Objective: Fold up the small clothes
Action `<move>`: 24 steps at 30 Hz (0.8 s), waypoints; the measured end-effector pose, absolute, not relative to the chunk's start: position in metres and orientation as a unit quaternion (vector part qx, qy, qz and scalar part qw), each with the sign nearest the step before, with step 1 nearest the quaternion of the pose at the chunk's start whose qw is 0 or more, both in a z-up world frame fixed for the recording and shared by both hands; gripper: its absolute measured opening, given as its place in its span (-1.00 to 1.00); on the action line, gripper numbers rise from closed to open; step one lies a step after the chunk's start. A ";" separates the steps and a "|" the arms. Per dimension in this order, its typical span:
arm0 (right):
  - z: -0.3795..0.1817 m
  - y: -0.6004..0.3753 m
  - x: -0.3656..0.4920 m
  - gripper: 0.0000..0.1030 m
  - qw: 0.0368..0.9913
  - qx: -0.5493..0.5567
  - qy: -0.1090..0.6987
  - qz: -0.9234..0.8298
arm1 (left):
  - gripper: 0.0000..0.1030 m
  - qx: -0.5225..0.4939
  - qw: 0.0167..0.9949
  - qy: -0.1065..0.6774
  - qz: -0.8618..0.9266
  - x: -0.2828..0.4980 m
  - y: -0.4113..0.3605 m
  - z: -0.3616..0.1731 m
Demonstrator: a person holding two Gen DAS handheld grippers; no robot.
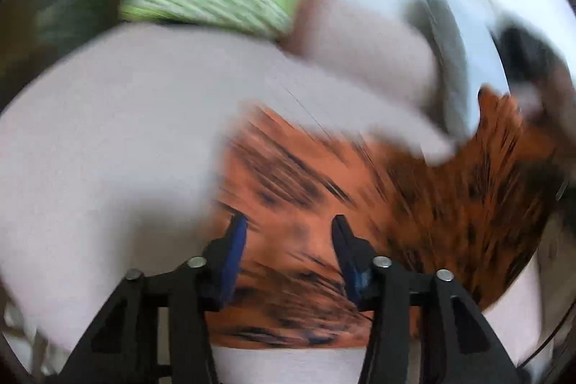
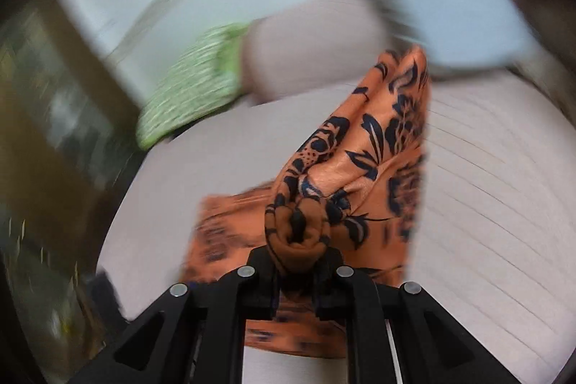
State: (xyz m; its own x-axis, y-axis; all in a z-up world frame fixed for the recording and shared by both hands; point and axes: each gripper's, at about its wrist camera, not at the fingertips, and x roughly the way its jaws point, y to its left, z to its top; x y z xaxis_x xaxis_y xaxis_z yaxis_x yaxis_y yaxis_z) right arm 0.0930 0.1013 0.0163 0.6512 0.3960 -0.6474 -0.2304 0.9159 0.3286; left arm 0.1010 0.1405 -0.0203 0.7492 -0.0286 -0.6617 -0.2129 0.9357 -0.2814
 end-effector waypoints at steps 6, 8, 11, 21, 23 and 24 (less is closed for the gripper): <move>-0.117 0.245 0.125 -0.71 0.814 0.018 0.528 0.241 | 0.43 -0.236 0.908 0.288 0.192 0.056 0.229 -0.024; -0.125 0.245 0.122 -0.73 0.825 0.036 0.509 0.243 | 0.43 -0.245 0.903 0.307 0.176 0.061 0.235 -0.033; -0.101 0.236 0.125 -0.74 0.820 0.055 0.509 0.256 | 0.43 -0.242 0.899 0.315 0.183 0.064 0.238 -0.036; -0.105 0.269 0.114 -0.71 0.807 0.026 0.509 0.298 | 0.43 -0.287 0.883 0.315 0.195 0.063 0.258 -0.039; -0.139 0.260 0.117 -0.69 0.795 0.061 0.520 0.307 | 0.43 -0.287 0.881 0.321 0.194 0.065 0.258 -0.041; -0.137 0.253 0.119 -0.70 0.792 0.089 0.519 0.308 | 0.43 -0.281 0.883 0.323 0.192 0.065 0.257 -0.040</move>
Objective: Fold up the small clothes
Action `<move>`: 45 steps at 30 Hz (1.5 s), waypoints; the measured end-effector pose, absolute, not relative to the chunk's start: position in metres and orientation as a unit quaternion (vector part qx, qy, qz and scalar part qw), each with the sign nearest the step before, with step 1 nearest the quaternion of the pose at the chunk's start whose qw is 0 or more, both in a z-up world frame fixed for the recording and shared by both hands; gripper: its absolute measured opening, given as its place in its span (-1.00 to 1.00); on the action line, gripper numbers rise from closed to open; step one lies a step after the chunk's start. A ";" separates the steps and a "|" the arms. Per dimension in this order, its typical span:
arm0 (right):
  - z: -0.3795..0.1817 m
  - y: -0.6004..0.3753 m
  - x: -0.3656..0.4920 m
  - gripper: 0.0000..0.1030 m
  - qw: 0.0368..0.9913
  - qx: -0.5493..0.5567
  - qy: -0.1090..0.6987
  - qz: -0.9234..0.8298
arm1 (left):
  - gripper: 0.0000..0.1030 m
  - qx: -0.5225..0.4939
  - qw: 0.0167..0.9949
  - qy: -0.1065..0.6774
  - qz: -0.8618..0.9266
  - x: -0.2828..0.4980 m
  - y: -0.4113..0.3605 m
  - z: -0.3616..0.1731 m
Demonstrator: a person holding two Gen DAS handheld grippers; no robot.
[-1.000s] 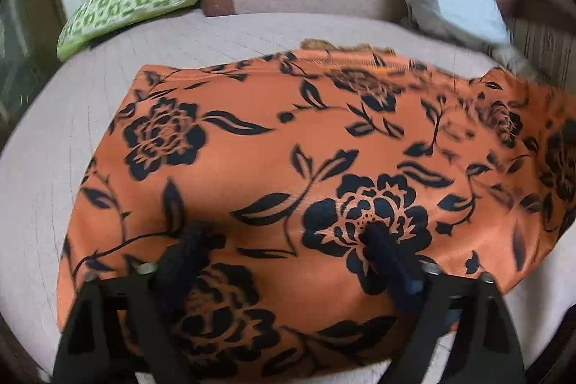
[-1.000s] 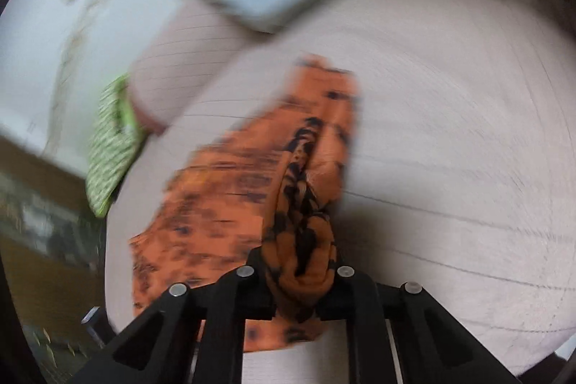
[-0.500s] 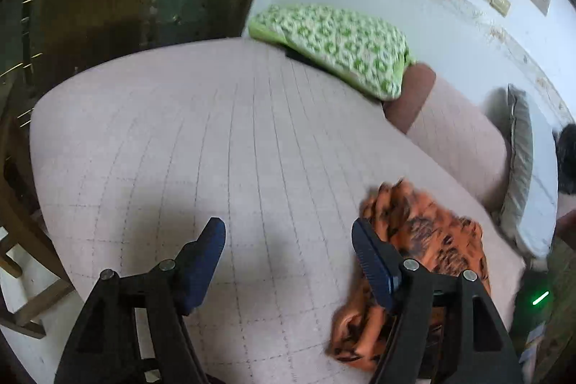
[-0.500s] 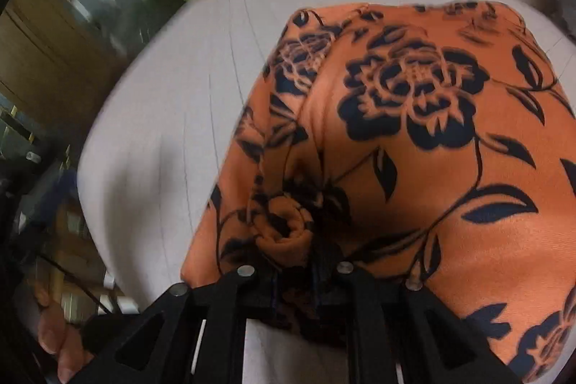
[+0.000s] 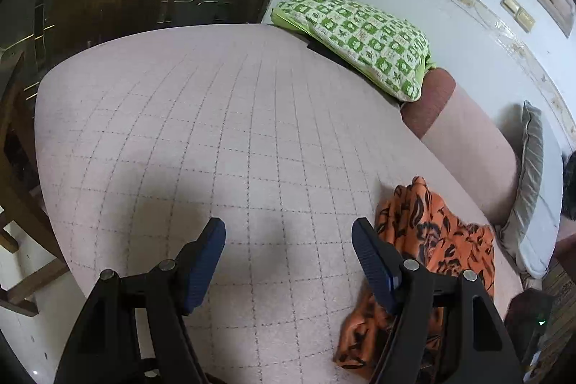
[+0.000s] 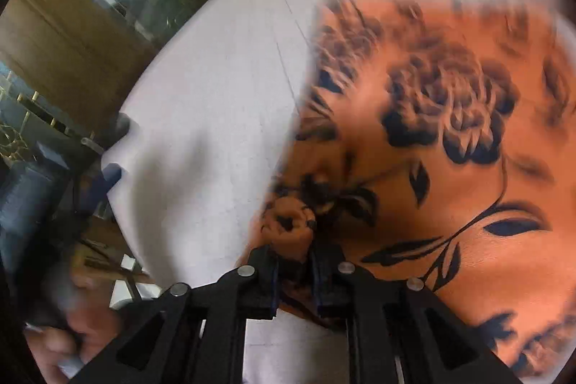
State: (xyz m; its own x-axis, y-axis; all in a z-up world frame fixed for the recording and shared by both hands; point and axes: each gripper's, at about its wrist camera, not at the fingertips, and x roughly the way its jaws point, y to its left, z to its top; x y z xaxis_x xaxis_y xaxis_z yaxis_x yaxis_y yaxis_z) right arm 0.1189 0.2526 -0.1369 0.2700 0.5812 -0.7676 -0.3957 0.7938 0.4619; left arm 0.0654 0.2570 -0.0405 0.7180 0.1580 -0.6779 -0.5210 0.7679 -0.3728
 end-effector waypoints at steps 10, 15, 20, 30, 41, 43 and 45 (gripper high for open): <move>-0.090 0.259 0.084 -0.67 0.821 0.036 0.462 0.333 | 0.43 -0.263 0.890 0.318 0.196 0.067 0.250 -0.037; -0.151 0.261 0.075 -0.41 0.810 0.031 0.459 0.364 | 0.43 -0.255 0.890 0.322 0.199 0.068 0.248 -0.038; -0.137 0.239 0.075 0.08 0.786 0.092 0.474 0.385 | 0.43 -0.246 0.898 0.318 0.177 0.072 0.238 -0.034; -0.160 0.128 0.057 0.22 0.807 0.235 0.449 0.303 | 0.31 -0.219 0.855 0.468 0.048 0.106 0.189 -0.082; -0.125 0.042 0.063 0.27 0.834 0.291 0.418 0.213 | -0.10 -0.259 0.863 0.431 0.045 0.087 0.196 -0.072; -0.132 0.033 0.063 0.28 0.829 0.296 0.425 0.209 | -0.11 -0.217 0.900 0.373 0.064 0.075 0.188 -0.046; -0.141 0.032 0.074 0.28 0.823 0.303 0.434 0.208 | 0.00 -0.185 0.926 0.327 0.044 0.068 0.174 -0.022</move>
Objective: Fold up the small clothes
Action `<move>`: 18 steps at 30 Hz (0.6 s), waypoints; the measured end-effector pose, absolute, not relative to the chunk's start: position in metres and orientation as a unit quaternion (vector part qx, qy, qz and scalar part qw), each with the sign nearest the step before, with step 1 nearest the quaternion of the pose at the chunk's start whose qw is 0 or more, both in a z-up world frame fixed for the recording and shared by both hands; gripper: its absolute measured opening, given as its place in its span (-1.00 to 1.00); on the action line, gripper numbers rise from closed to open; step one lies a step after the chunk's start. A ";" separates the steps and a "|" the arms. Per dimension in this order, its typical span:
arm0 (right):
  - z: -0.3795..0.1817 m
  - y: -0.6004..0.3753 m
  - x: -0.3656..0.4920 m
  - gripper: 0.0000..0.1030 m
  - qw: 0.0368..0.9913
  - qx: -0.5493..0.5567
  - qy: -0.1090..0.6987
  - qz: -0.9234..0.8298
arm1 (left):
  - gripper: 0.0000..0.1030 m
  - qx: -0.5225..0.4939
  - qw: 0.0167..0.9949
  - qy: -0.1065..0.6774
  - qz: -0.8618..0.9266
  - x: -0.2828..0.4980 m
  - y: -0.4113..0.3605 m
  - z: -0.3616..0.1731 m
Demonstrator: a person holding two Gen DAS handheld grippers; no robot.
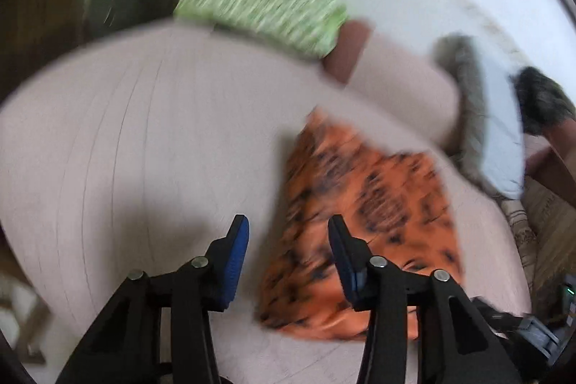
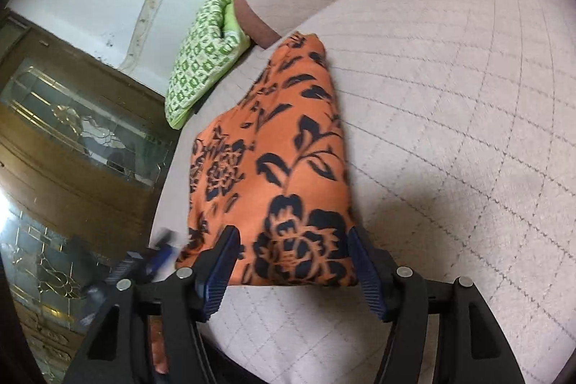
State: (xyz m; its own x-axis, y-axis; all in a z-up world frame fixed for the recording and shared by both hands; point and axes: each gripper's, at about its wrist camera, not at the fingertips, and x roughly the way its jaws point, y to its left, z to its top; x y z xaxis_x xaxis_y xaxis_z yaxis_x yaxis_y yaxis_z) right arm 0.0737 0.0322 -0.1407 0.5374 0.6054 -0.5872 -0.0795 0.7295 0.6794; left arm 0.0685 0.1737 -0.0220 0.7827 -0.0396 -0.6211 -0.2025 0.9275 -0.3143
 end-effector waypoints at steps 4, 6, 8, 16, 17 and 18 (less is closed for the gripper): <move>-0.140 0.033 0.094 0.29 0.816 0.332 0.422 0.214 | 0.13 -0.137 0.939 0.316 -0.018 0.087 0.140 -0.001; -0.140 0.026 0.108 0.35 0.809 0.352 0.418 0.216 | 0.13 -0.122 0.936 0.327 -0.037 0.103 0.128 -0.005; -0.149 0.028 0.126 0.36 0.788 0.373 0.432 0.229 | 0.14 -0.115 0.926 0.357 -0.033 0.121 0.121 -0.021; -0.183 0.028 0.134 -0.33 0.743 0.406 0.480 0.227 | 0.03 -0.073 0.898 0.433 0.031 0.138 0.121 -0.072; -0.183 0.026 0.134 -0.29 0.739 0.412 0.480 0.232 | 0.04 -0.075 0.899 0.431 0.031 0.138 0.121 -0.071; -0.180 0.022 0.135 -0.18 0.733 0.421 0.480 0.235 | 0.04 -0.077 0.898 0.432 0.033 0.139 0.121 -0.072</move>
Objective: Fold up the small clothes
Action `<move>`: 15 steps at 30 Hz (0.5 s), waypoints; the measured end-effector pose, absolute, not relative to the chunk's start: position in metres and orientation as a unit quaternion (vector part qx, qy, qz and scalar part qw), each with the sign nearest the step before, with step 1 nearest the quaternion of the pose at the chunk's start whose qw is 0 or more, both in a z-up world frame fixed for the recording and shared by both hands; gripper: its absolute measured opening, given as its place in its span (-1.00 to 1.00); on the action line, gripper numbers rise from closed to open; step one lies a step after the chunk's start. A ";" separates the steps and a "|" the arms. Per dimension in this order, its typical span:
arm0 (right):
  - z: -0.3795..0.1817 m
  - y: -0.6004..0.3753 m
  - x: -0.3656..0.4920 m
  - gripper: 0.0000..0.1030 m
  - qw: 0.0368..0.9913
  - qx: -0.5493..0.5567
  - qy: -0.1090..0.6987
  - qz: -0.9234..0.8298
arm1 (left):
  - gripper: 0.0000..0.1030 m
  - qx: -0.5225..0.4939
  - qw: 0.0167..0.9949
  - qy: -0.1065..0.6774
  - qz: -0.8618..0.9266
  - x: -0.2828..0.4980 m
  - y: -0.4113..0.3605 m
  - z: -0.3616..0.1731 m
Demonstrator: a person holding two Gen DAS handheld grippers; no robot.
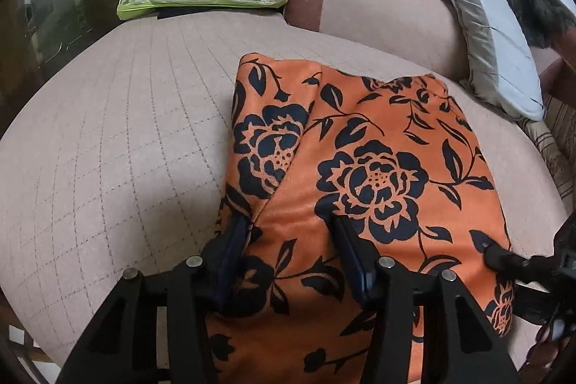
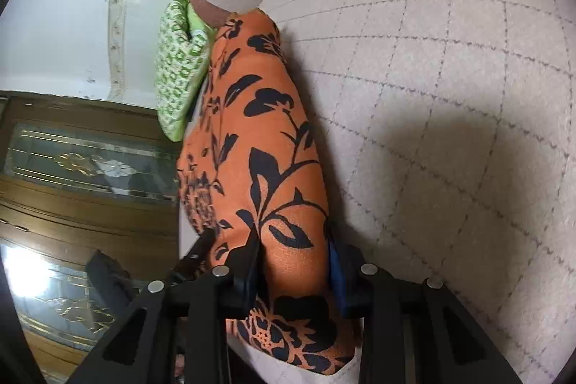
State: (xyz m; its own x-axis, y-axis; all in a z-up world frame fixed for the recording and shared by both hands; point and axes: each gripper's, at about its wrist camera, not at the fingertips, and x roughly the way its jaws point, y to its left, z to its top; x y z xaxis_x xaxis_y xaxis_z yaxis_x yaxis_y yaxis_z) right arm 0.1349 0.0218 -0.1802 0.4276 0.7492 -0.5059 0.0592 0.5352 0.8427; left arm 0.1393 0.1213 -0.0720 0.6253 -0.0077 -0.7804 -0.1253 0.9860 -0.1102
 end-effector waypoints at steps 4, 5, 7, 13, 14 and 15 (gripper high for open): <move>-0.148 0.003 0.137 0.37 0.787 0.392 0.427 0.211 | 0.04 -0.074 0.899 0.431 0.039 0.140 0.115 -0.069; -0.144 0.001 0.142 0.45 0.792 0.394 0.417 0.210 | 0.04 -0.072 0.899 0.429 0.041 0.140 0.113 -0.069; -0.145 0.004 0.160 0.46 0.775 0.406 0.428 0.227 | 0.04 -0.067 0.900 0.428 0.042 0.136 0.110 -0.066; -0.179 0.030 0.179 -0.44 0.749 0.364 0.501 0.235 | 0.04 -0.079 0.899 0.431 0.029 0.139 0.107 -0.065; -0.179 0.030 0.178 -0.44 0.750 0.367 0.501 0.228 | 0.04 -0.079 0.899 0.430 0.029 0.140 0.107 -0.065; -0.176 0.031 0.175 -0.42 0.751 0.371 0.500 0.221 | 0.04 -0.077 0.898 0.431 0.032 0.140 0.105 -0.066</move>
State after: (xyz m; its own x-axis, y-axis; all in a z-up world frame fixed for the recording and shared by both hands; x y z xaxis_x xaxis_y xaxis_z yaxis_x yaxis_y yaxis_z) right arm 0.1753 0.0312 -0.1762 0.4032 0.7022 -0.5868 0.0388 0.6276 0.7776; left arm 0.1402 0.1050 -0.0658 0.6263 -0.0095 -0.7795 -0.1237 0.9860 -0.1114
